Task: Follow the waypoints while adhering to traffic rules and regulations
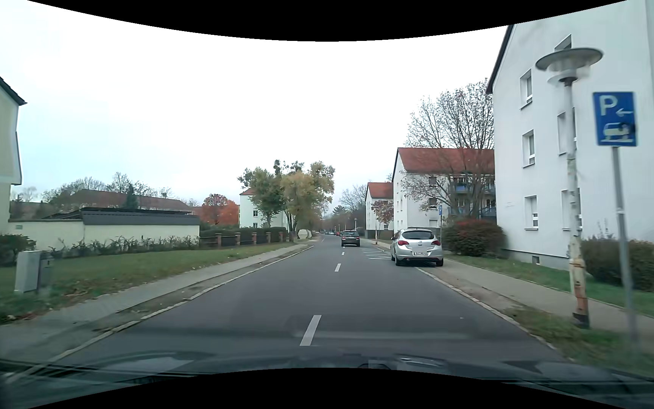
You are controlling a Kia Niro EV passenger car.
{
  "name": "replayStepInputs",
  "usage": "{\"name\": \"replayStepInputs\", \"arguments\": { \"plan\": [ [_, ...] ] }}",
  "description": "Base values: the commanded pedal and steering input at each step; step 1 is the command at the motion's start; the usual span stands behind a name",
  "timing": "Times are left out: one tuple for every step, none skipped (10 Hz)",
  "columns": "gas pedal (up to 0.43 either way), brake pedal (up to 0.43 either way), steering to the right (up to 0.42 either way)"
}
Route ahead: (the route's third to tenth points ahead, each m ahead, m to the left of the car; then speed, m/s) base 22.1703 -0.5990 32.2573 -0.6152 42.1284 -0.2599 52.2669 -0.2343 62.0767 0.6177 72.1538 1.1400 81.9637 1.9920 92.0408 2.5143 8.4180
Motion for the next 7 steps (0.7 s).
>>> {"name": "replayStepInputs", "arguments": {
  "plan": [
    [0.197,0.0,-0.014],
    [0.197,0.0,-0.011],
    [0.197,0.0,-0.007],
    [0.197,0.0,-0.005],
    [0.197,0.0,-0.004],
    [0.197,0.0,-0.002],
    [0.197,0.0,0.001]
  ]
}}
